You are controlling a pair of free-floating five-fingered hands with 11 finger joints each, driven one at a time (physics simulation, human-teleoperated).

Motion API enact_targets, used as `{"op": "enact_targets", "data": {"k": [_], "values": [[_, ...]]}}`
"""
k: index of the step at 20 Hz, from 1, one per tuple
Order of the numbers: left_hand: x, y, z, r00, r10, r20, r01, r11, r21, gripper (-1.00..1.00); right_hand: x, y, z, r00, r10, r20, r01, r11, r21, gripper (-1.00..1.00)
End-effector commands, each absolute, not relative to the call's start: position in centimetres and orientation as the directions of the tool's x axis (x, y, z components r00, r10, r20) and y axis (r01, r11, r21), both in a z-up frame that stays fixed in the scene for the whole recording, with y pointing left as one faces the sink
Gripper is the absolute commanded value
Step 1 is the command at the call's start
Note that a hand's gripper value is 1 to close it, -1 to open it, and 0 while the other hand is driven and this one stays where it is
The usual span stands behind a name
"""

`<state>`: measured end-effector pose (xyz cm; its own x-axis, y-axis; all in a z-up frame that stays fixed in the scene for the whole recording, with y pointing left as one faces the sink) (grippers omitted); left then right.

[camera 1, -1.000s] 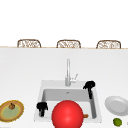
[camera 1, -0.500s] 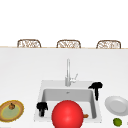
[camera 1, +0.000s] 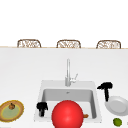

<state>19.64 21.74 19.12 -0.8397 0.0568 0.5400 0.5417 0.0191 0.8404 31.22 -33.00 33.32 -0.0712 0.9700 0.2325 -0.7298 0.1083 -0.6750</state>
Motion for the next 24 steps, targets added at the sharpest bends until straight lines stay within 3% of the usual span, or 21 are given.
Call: {"op": "enact_targets", "data": {"k": [1, 18, 20, 24], "values": [[19.6, 21.7, 19.1, -0.840, 0.057, 0.540, 0.542, 0.019, 0.840, 0.00, 29.4, -35.3, 33.8, -0.064, 0.970, 0.235, -0.751, 0.108, -0.651, -1.00], [19.6, 21.7, 19.1, -0.840, 0.057, 0.540, 0.542, 0.019, 0.840, 0.00, 18.9, -45.8, 34.1, -0.067, 0.967, 0.246, -0.736, 0.118, -0.666, -1.00], [19.6, 21.7, 19.1, -0.840, 0.057, 0.540, 0.542, 0.019, 0.840, 0.00, 17.7, -45.9, 33.5, -0.037, 0.968, 0.250, -0.770, 0.132, -0.624, -1.00], [19.6, 21.7, 19.1, -0.840, 0.057, 0.540, 0.542, 0.019, 0.840, 0.00, 14.5, -47.5, 32.0, -0.046, 0.970, 0.237, -0.741, 0.126, -0.659, -1.00]]}}
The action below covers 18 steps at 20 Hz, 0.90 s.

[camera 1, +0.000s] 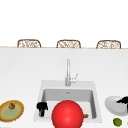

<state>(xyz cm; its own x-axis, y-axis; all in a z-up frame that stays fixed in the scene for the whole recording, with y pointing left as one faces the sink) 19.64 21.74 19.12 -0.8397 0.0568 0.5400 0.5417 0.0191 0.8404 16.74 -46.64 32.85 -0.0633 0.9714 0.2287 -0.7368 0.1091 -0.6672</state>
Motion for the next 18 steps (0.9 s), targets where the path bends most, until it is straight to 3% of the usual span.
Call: {"op": "enact_targets", "data": {"k": [1, 18], "values": [[19.6, 21.7, 19.1, -0.840, 0.057, 0.540, 0.542, 0.019, 0.840, 0.00, 13.6, -47.8, 31.7, -0.052, 0.972, 0.229, -0.735, 0.118, -0.667, -1.00], [19.6, 21.7, 19.1, -0.840, 0.057, 0.540, 0.542, 0.019, 0.840, 0.00, 8.9, -52.6, 28.8, -0.082, 0.976, 0.201, -0.679, 0.092, -0.728, -1.00]]}}
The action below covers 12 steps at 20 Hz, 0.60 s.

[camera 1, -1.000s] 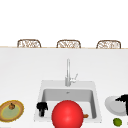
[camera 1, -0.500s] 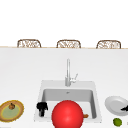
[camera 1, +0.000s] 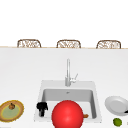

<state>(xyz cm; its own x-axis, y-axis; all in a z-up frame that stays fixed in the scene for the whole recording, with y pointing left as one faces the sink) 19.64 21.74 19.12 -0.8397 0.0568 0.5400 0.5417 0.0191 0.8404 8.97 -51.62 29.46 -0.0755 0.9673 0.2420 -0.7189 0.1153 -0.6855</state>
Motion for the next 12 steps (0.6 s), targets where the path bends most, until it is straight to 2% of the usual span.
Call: {"op": "enact_targets", "data": {"k": [1, 5, 12], "values": [[19.6, 21.7, 19.1, -0.840, 0.057, 0.540, 0.542, 0.019, 0.840, 0.00, 8.9, -52.2, 28.4, -0.062, 0.980, 0.190, -0.684, 0.097, -0.723, -1.00], [19.6, 21.7, 19.1, -0.840, 0.057, 0.540, 0.542, 0.019, 0.840, 0.00, 9.2, -51.4, 27.2, 0.000, 0.998, 0.067, -0.707, 0.047, -0.706, -1.00], [19.6, 21.7, 19.1, -0.840, 0.057, 0.540, 0.542, 0.019, 0.840, 0.00, 11.2, -51.4, 24.8, -0.010, 1.000, 0.029, -0.752, 0.012, -0.659, -1.00]]}}
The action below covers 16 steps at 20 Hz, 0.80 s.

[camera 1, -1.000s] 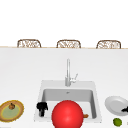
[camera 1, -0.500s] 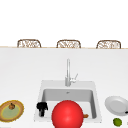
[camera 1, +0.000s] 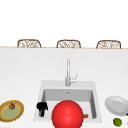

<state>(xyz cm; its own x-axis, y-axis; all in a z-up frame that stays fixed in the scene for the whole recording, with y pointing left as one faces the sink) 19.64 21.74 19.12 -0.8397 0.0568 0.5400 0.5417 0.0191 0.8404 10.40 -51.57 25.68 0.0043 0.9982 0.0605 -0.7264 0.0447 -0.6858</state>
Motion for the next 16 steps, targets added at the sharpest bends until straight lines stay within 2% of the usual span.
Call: {"op": "enact_targets", "data": {"k": [1, 16], "values": [[19.6, 21.7, 19.1, -0.840, 0.057, 0.540, 0.542, 0.019, 0.840, 0.00, 11.4, -51.5, 24.5, -0.012, 0.999, 0.037, -0.749, 0.015, -0.662, -1.00], [19.6, 21.7, 19.1, -0.840, 0.057, 0.540, 0.542, 0.019, 0.840, 0.00, 13.1, -53.6, 19.9, -0.038, 0.996, 0.084, -0.719, 0.031, -0.694, -1.00]]}}
